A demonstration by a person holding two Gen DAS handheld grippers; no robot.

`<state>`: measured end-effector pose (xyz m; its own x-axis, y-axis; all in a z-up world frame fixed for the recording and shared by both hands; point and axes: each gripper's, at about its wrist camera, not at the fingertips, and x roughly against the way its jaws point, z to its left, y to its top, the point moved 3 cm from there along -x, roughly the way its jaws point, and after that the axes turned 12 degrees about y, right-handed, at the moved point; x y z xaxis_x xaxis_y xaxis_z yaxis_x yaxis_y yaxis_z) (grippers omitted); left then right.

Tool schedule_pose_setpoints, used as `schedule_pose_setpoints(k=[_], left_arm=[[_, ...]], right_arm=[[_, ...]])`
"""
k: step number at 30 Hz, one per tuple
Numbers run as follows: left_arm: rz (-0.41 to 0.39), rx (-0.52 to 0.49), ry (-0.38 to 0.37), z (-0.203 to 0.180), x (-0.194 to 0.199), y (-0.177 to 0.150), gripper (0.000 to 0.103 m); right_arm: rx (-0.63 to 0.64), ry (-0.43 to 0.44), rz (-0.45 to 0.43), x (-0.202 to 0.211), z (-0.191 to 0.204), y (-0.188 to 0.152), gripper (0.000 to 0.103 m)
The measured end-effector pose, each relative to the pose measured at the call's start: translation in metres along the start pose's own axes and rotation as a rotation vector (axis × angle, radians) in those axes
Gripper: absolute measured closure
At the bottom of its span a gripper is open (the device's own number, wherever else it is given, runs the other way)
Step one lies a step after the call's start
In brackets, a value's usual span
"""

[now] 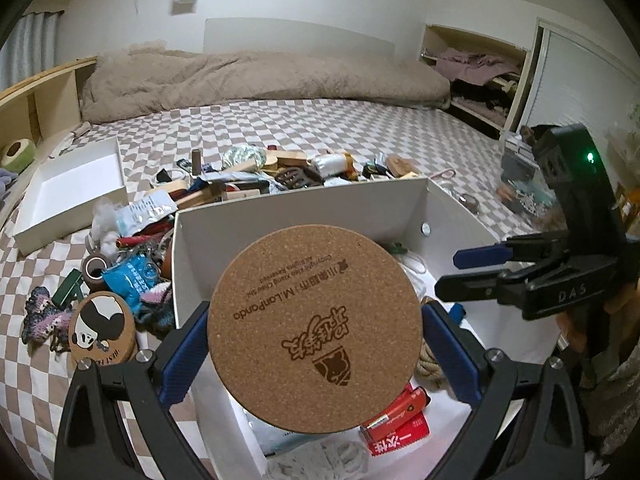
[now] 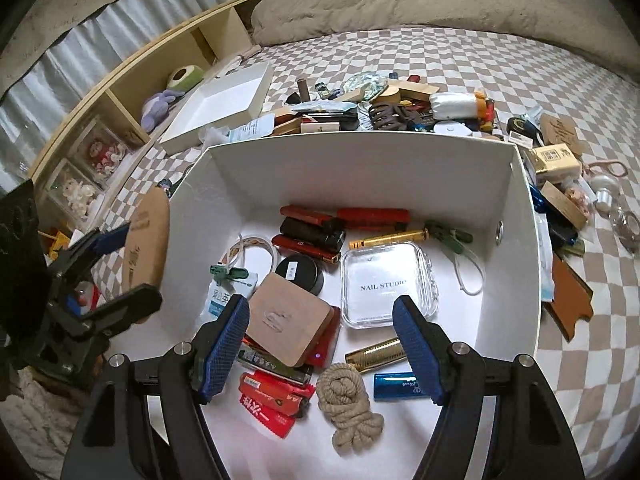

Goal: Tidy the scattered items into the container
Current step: 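Carry the green clip into the white box with the right tool while the left tool carries the coasters, then lower the cork coasters into the white box and open the left tool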

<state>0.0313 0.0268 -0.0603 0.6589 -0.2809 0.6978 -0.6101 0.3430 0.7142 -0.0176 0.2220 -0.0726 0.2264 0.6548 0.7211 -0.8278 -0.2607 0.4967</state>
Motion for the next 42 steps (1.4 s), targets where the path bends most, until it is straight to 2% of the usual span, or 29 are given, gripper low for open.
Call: schedule_pose_setpoints(k=[6,13,28,36,38,39,40,42], left_arm=[[0.031,0.003,0.005,0.005,-0.002,-0.007,0.002],[0.049,-0.001,0.045,0.009,-0.008,-0.011,0.000],[0.044,-0.002,0.051,0.010,-0.006,-0.010,0.000],[0.025,0.016,0.058,0.014,-0.001,-0.006,0.000],[0.017,0.025,0.059,0.017,0.001,-0.004,0.000],[0.013,0.027,0.060,0.018,0.002,-0.003,0.000],[0.010,0.029,0.061,0.019,0.003,-0.002,0.000],[0.006,0.035,0.063,0.021,0.004,-0.002,0.000]], right_arm=[[-0.009,0.004,0.002,-0.001,-0.001,-0.002,0.029],[-0.005,0.002,0.004,-0.003,0.000,-0.002,0.029],[0.005,0.001,-0.007,-0.004,0.001,-0.004,0.029],[0.048,-0.069,-0.004,-0.006,0.003,-0.006,0.029],[0.070,-0.100,0.024,-0.013,0.006,-0.007,0.021],[0.087,-0.117,0.043,-0.017,0.009,-0.009,0.007],[0.110,-0.134,0.064,-0.022,0.012,-0.010,0.001],[0.183,-0.167,0.127,-0.034,0.021,-0.013,0.001]])
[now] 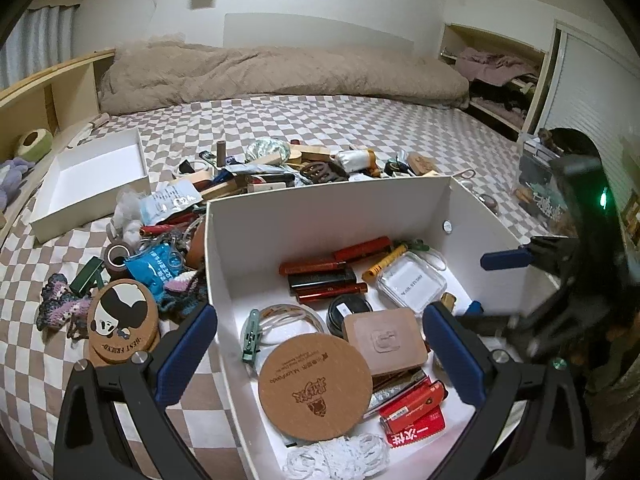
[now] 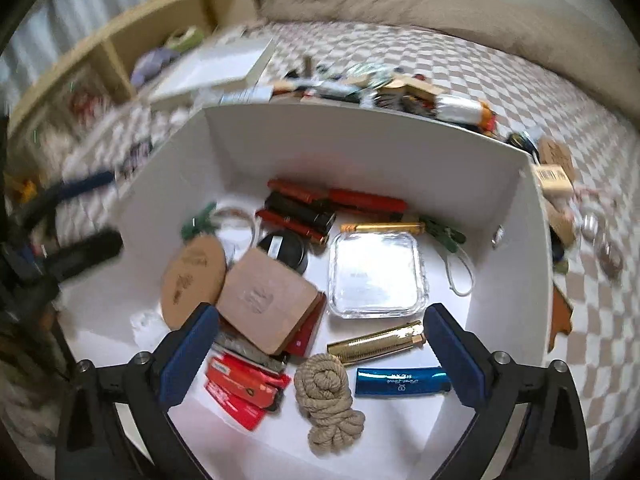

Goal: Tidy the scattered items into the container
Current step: 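Raise both open tools up out of the white box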

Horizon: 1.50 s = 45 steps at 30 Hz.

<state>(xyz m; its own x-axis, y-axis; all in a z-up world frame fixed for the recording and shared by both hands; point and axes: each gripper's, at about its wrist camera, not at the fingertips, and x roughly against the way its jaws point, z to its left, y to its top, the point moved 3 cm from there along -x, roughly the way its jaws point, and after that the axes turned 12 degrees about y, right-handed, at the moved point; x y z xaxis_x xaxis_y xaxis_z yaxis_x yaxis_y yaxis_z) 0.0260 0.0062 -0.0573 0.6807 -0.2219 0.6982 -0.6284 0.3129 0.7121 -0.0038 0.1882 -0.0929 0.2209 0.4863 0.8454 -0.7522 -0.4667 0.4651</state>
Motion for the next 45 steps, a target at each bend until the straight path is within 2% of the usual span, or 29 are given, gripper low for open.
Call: schedule_pose_setpoints(k=[8,10,14,16,19,23,26,30,37,42,45], left_arm=[[-0.007,0.006,-0.002,0.003,0.001,0.000,0.000],[-0.011,0.007,-0.003,0.005,0.003,0.001,0.000],[-0.018,0.007,0.028,0.008,0.003,0.000,0.000],[-0.012,0.019,0.012,0.010,0.002,0.000,0.000],[-0.013,0.021,0.009,0.011,0.002,0.000,0.000],[-0.007,0.013,0.006,0.011,0.001,0.000,0.000],[-0.008,0.008,0.008,0.008,0.001,0.000,0.000],[-0.006,0.006,0.011,0.007,0.000,0.000,0.000],[-0.007,0.001,0.013,0.002,0.001,0.001,0.000],[-0.009,0.000,0.015,0.001,0.000,0.002,0.000],[-0.013,-0.002,0.009,0.001,0.001,0.002,0.000]], right_arm=[[0.321,-0.109,0.306,-0.048,0.034,-0.002,0.001],[0.348,-0.117,0.364,-0.060,0.034,-0.002,0.001],[0.327,-0.078,0.442,-0.080,0.027,-0.002,0.001],[0.309,-0.081,0.468,-0.084,0.020,-0.003,0.001],[0.271,-0.065,0.446,-0.078,0.011,0.000,0.001],[0.195,-0.110,0.416,-0.069,-0.014,0.005,0.001],[0.169,-0.189,0.380,-0.060,-0.032,0.008,0.001],[0.150,-0.182,0.336,-0.042,-0.041,0.009,0.001],[0.163,-0.132,0.232,-0.007,-0.035,0.002,0.001],[0.150,-0.098,0.109,0.014,-0.012,-0.002,0.001],[0.126,-0.110,0.035,0.017,-0.005,0.006,0.001]])
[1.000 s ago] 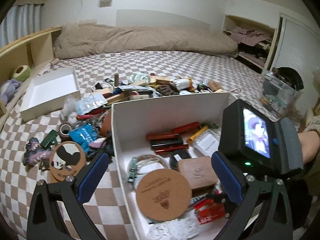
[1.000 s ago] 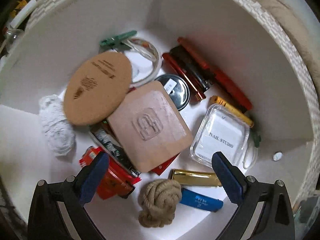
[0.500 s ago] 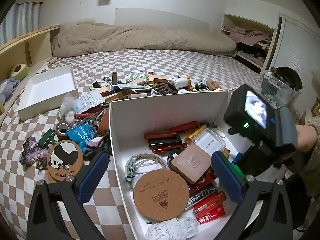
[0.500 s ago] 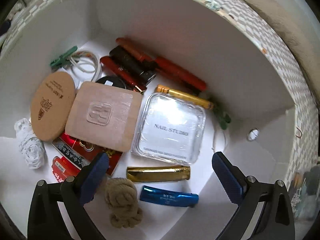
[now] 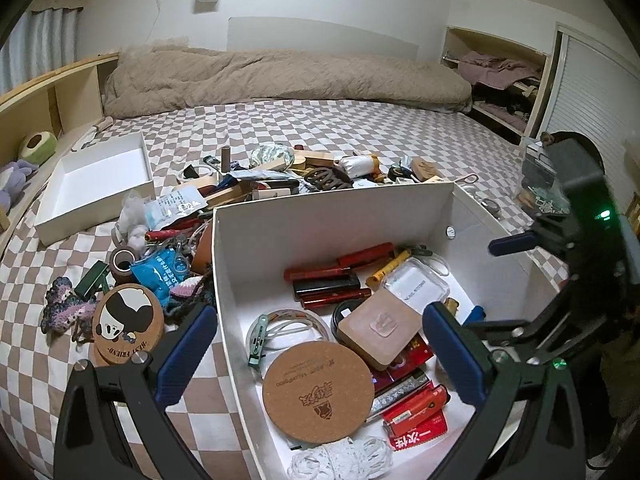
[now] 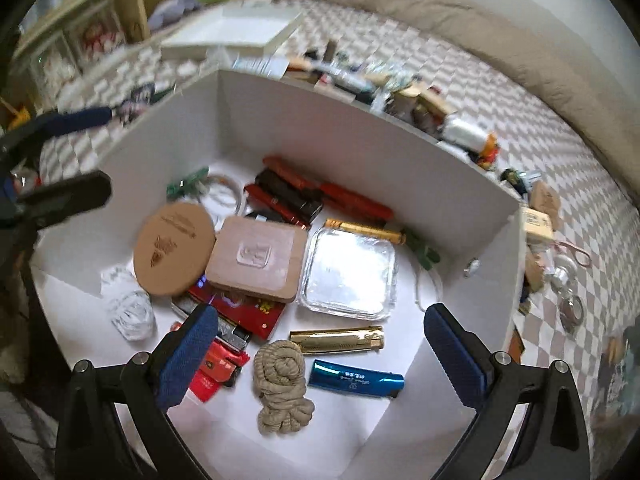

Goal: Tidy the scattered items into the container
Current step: 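Raise both open tools up out of the white box, then move both tools from the white box toward the scattered items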

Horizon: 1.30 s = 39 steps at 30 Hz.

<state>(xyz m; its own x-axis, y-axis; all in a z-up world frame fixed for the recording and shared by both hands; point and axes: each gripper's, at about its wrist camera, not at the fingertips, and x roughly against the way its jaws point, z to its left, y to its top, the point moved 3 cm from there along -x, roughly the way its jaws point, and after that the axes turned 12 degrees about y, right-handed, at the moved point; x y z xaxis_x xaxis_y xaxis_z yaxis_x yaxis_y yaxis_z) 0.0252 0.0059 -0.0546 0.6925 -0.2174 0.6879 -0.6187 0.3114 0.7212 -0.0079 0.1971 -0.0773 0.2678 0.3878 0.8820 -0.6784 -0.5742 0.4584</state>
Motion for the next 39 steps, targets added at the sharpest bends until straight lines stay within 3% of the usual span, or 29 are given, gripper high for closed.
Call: schedule_pose_setpoints(k=[8,19,28,39], left_arm=[[-0.011,0.025,-0.009,0.002,0.004,0.001,0.000],[-0.033,0.070,0.004,-0.002,0.022,0.003,0.000],[-0.080,0.082,0.045,-0.007,0.061,-0.002,0.000],[-0.198,0.086,0.099,-0.015,0.127,0.005,0.000]], right_arm=[[-0.124,-0.016,-0.187,0.030,-0.008,-0.008,0.001],[-0.172,-0.049,-0.322,0.057,0.003,-0.017,0.001],[-0.174,-0.069,-0.397,0.090,0.018,-0.027,0.001],[-0.188,-0.102,-0.511,0.153,0.031,-0.044,0.001]])
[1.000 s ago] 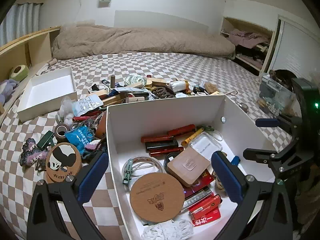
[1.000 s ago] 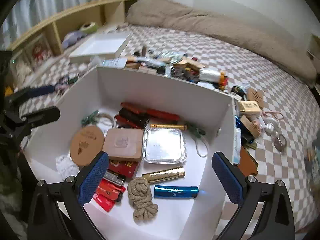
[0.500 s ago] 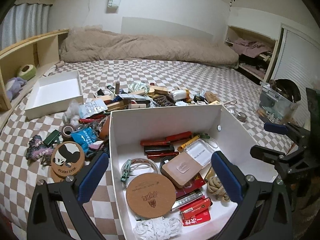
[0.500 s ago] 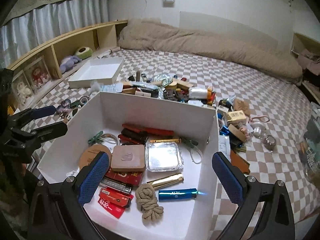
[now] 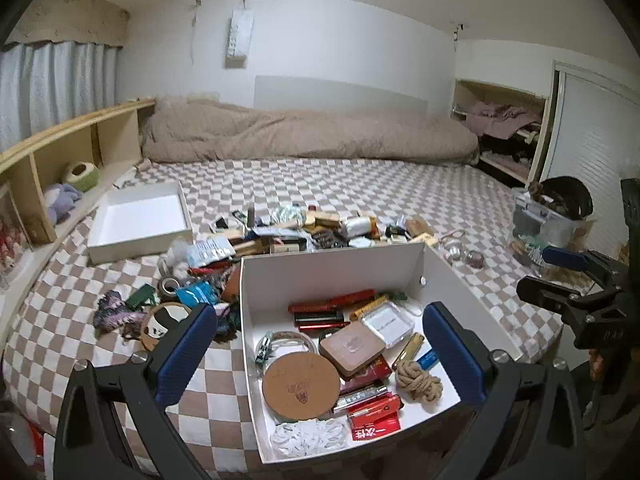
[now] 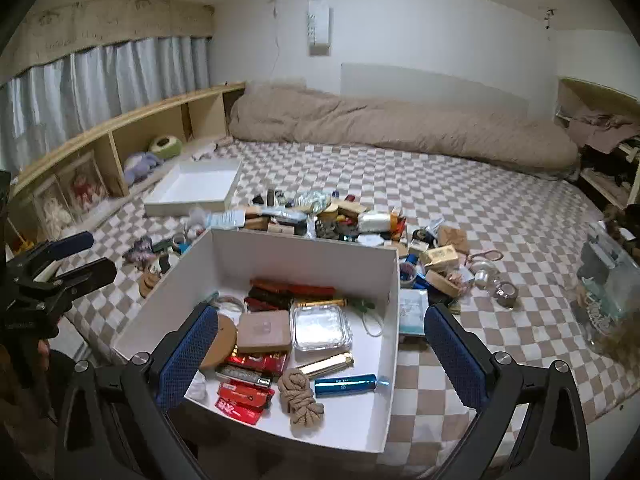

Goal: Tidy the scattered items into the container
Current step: 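Move both tools from the white box toward the scattered items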

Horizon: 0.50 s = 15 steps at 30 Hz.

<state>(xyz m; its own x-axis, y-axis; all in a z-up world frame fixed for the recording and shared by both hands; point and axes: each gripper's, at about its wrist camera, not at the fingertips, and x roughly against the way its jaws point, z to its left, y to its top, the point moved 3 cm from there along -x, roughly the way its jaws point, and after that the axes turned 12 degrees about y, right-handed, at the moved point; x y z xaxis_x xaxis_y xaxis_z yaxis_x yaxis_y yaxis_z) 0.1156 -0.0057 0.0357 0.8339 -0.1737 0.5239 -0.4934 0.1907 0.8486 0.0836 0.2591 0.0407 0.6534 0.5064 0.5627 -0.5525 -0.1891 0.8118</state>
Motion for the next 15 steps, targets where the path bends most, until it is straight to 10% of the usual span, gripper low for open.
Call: schedule_pose_setpoints(k=[15], left_arm=[[-0.127,0.011,0.070,0.005,0.064,0.037,0.000]], right_arm=[[-0.019,-0.013,-0.113,0.067,-0.011,0.037,0.000]])
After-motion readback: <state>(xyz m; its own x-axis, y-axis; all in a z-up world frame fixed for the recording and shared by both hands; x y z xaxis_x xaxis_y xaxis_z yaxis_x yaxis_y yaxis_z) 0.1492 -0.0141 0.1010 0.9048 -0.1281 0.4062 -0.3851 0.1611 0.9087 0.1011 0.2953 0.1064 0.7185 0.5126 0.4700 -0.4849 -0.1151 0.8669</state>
